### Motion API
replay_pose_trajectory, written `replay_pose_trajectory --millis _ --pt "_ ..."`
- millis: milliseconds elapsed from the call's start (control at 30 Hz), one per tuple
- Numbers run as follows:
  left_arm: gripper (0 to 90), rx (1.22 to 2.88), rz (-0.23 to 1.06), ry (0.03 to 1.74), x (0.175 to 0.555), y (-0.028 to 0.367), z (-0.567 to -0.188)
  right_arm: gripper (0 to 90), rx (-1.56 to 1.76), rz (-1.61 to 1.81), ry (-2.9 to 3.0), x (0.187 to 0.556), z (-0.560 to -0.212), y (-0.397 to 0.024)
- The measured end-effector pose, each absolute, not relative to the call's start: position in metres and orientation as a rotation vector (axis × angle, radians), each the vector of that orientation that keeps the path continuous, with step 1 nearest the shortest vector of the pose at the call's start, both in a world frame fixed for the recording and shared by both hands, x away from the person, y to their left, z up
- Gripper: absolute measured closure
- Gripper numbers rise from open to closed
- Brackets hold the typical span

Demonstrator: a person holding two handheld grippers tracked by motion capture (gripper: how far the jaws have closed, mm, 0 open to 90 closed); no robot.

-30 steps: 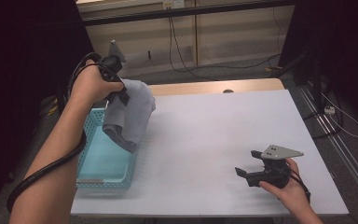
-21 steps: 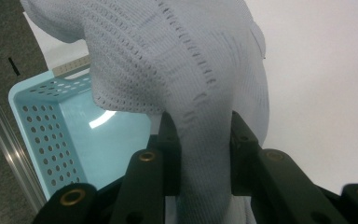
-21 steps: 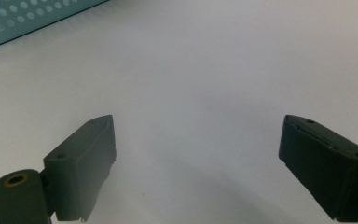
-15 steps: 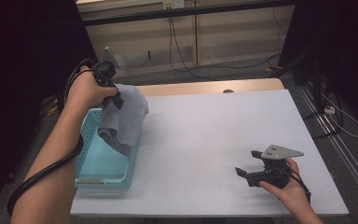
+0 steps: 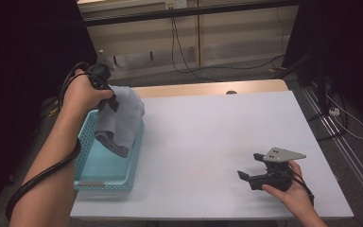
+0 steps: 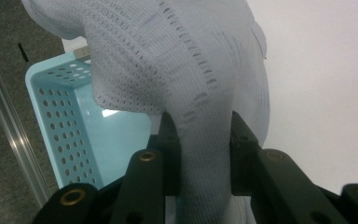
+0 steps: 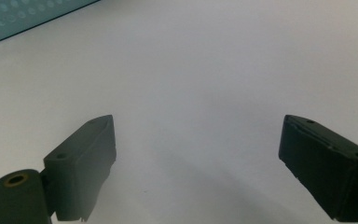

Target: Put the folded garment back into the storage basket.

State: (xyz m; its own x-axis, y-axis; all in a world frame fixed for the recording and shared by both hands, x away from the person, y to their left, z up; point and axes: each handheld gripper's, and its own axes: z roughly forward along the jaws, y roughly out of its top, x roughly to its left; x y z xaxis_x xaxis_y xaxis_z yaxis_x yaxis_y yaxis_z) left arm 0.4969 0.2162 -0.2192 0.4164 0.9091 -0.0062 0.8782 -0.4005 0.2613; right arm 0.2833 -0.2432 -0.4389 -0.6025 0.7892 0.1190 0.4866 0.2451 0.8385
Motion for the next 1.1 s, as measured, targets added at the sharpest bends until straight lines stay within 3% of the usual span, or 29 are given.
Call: replay_pose_trajectory --millis 1100 --pt "72.6 2.441 0.155 1.655 0.489 0.246 -0.261 10.5 1.166 1.289 2.209 0.283 -0.440 -0.242"
